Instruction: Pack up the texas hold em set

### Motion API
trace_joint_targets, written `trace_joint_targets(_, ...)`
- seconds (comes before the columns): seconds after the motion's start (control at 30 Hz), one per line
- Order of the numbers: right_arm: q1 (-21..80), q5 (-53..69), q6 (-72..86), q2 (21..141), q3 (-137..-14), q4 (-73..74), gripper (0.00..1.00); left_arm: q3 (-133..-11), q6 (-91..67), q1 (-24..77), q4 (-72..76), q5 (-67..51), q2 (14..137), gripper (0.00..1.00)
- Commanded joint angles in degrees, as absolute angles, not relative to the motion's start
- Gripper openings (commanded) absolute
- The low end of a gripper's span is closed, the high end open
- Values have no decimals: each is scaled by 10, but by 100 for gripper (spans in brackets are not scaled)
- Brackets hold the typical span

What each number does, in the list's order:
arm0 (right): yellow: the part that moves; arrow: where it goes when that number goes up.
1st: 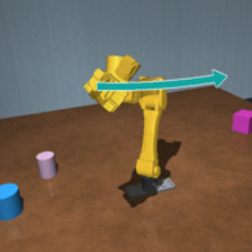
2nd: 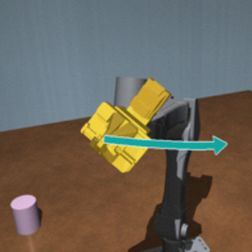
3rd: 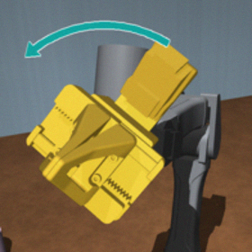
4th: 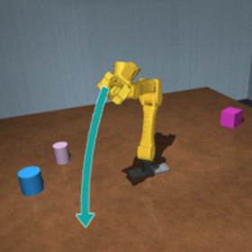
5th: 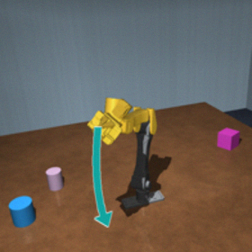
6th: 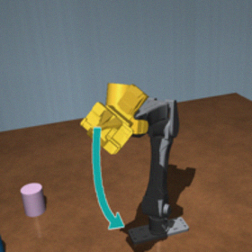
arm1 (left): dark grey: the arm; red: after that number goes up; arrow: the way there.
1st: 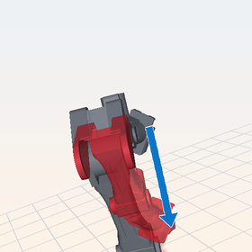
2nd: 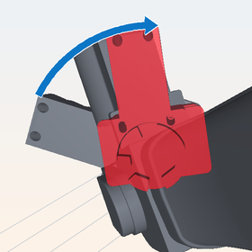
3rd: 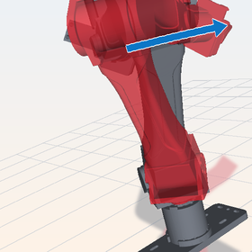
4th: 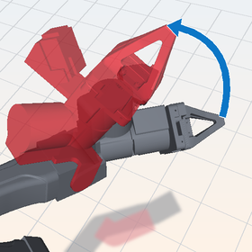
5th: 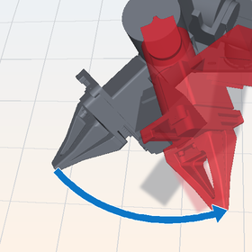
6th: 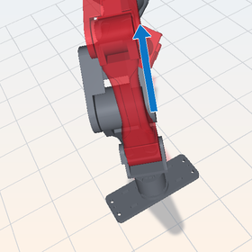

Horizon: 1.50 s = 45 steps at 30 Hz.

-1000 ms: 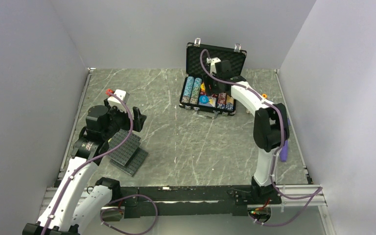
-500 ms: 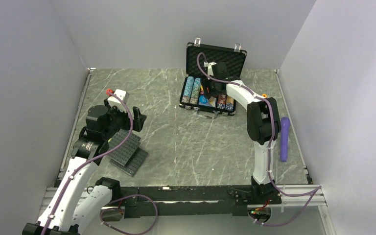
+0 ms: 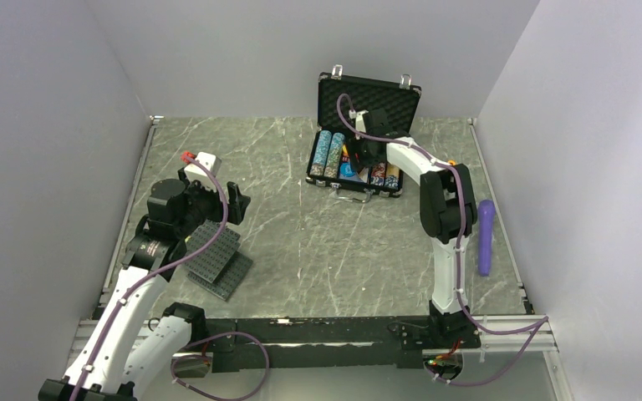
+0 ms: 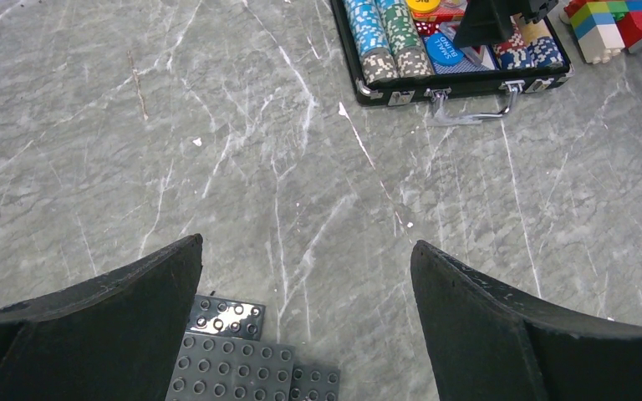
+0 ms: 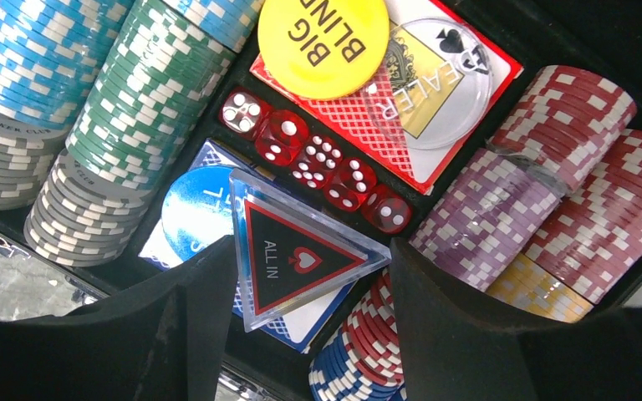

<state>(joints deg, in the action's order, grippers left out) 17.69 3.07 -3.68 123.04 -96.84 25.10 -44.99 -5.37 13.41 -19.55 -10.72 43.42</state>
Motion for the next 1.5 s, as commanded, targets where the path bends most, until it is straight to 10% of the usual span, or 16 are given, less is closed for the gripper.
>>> trace_joint_targets(0.0,176,33,-48,1233,-998,252,44,-454,-54,132,-175,-117,434,98)
trace_joint_targets(0.47,176,38,-58,1230,-998,252,77,-454,-54,132,-175,-115,433,98)
trace_joint_targets(1.47,161,132,-51,1064,-1109,252,82,-453,-50,132,-175,-107,427,98)
